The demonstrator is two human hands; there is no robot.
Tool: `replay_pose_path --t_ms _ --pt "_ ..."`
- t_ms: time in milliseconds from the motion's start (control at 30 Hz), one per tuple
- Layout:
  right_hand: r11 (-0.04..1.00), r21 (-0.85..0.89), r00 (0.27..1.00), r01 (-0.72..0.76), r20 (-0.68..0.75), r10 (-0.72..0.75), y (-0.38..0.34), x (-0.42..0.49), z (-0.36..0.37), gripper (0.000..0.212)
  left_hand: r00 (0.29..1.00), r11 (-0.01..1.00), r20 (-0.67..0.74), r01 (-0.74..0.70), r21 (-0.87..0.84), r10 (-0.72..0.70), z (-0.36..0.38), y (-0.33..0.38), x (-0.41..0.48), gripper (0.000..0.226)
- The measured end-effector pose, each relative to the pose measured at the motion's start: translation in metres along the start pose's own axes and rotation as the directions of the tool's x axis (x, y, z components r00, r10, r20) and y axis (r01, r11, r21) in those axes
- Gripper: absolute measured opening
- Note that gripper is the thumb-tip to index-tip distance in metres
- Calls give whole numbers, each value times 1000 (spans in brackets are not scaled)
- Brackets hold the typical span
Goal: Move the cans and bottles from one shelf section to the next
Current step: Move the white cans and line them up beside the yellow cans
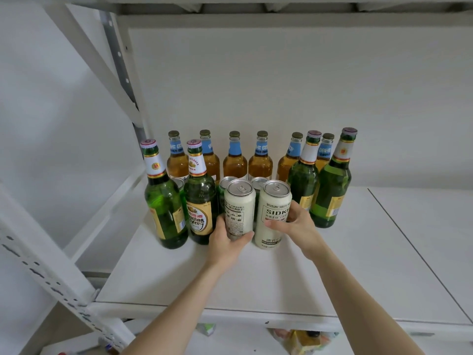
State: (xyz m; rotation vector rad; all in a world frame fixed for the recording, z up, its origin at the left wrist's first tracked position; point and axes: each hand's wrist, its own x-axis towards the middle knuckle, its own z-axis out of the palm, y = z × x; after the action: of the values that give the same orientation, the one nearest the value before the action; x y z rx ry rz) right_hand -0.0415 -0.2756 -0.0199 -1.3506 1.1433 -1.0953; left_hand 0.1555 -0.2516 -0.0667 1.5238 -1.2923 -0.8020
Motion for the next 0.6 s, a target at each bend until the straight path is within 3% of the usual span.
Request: replay_pose_path --t_ms 200,467,600 --pt "999 37 1000 -10 16 9 2 -14 -5 65 1000 998 11 8 -56 -8 -4 1 -5 72" --pt "992 126 999 -28 -15 30 -4 -46 -3 48 988 990 129 95 -103 -81 -29 10 -30 88" --pt "986 135 992 -101 -58 110 -9 -67 1 42 968 980 210 164 -110 -139 -46 12 -49 97"
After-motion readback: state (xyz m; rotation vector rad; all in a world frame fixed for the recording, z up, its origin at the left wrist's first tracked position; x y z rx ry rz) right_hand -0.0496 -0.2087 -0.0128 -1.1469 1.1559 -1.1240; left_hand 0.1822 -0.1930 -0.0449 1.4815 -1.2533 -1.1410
